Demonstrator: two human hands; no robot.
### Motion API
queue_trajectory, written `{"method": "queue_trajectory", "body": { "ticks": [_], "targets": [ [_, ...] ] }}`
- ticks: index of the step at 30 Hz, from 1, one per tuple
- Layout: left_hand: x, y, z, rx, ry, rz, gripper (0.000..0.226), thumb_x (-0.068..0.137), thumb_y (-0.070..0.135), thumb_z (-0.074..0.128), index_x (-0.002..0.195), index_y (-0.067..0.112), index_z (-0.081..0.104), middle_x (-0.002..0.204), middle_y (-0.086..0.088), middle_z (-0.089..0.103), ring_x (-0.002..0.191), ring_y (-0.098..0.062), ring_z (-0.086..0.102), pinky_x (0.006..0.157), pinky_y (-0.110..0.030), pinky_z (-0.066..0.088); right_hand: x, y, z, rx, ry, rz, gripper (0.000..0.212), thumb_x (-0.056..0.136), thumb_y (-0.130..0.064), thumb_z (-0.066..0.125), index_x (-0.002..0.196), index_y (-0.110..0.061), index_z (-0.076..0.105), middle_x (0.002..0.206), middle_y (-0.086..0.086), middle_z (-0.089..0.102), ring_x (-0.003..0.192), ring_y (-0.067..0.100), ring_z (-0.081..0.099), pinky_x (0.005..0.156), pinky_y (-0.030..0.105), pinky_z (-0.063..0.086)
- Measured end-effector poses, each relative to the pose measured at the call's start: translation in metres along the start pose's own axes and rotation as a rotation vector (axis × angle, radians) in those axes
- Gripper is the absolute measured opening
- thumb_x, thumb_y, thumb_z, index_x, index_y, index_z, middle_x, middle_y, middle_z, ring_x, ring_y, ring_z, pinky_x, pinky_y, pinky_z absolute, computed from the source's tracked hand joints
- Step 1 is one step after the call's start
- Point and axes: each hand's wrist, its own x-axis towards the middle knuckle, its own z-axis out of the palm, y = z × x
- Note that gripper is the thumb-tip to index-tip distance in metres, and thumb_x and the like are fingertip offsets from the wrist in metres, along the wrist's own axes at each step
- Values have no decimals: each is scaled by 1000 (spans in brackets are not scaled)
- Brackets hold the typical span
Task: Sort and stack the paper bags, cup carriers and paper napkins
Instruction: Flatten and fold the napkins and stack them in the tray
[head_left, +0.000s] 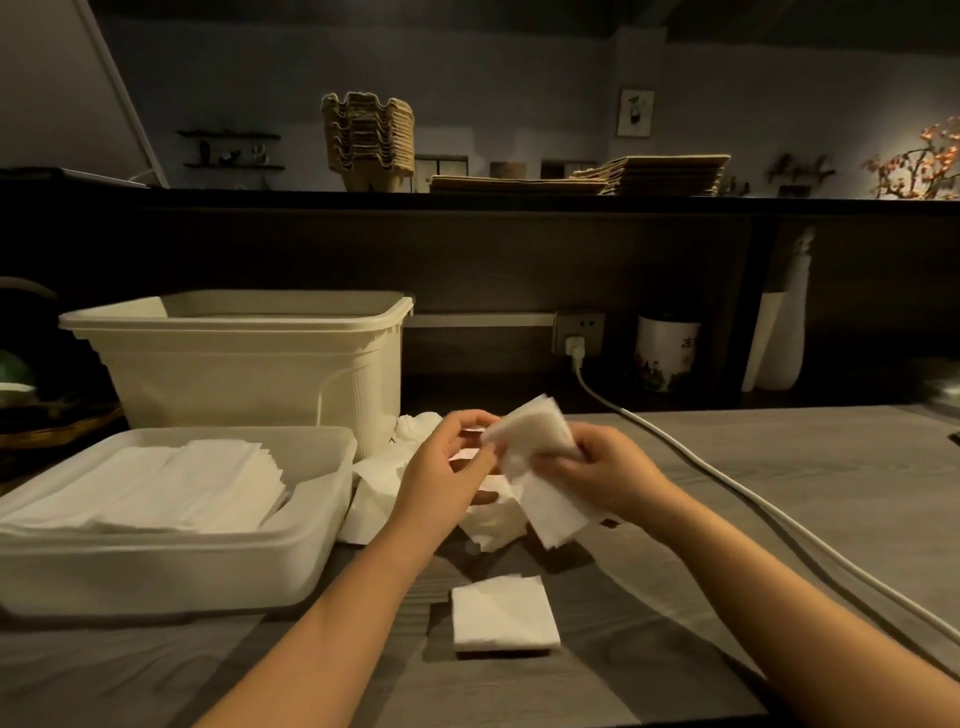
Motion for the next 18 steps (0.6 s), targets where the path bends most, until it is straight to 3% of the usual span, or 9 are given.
{"method": "queue_trajectory", "body": {
  "ticks": [2,4,7,12,14,18],
  "targets": [
    [3,-4,-4,177,103,7,14,91,24,58,101,31,51,104,7,60,90,-8,62,69,-21,54,-2,12,-1,335,177,121,6,90,-24,58,96,-26,56,90,-3,62,82,12,62,66,26,52],
    [4,-11,-7,515,114,20,20,92,31,57,110,28,50,102,10,58,90,-7,56,69,-17,47,-2,23,-7,640,278,241,14,91,-23,57,105,-19,57,92,3,65,83,20,65,67,35,54],
    [5,-23,-8,819,103,70,32,92,40,54,121,29,47,114,11,55,103,-8,50,72,-20,39,-1,32,-15,934,321,307,13,91,-21,56,104,-16,60,89,4,67,79,19,66,60,32,55],
    [7,-32,-8,997,-35,-3,43,91,44,53,130,28,43,125,11,54,115,-13,44,87,-27,42,1,33,-11,957,294,339,19,93,-20,54,111,-13,57,93,5,66,80,20,64,59,32,51],
    [7,-32,-7,1048,-85,-15,40,90,46,54,126,30,49,122,10,54,113,-13,45,90,-28,42,1,30,-9,930,275,350,13,93,-21,54,104,-15,58,89,4,66,75,18,64,53,27,52],
    [5,-30,-7,1036,-142,-28,24,89,45,57,110,32,57,107,12,57,104,-11,49,86,-28,42,-1,29,-8,886,239,356,12,92,-23,55,104,-18,56,94,6,65,80,19,64,56,28,51]
  ]
}}
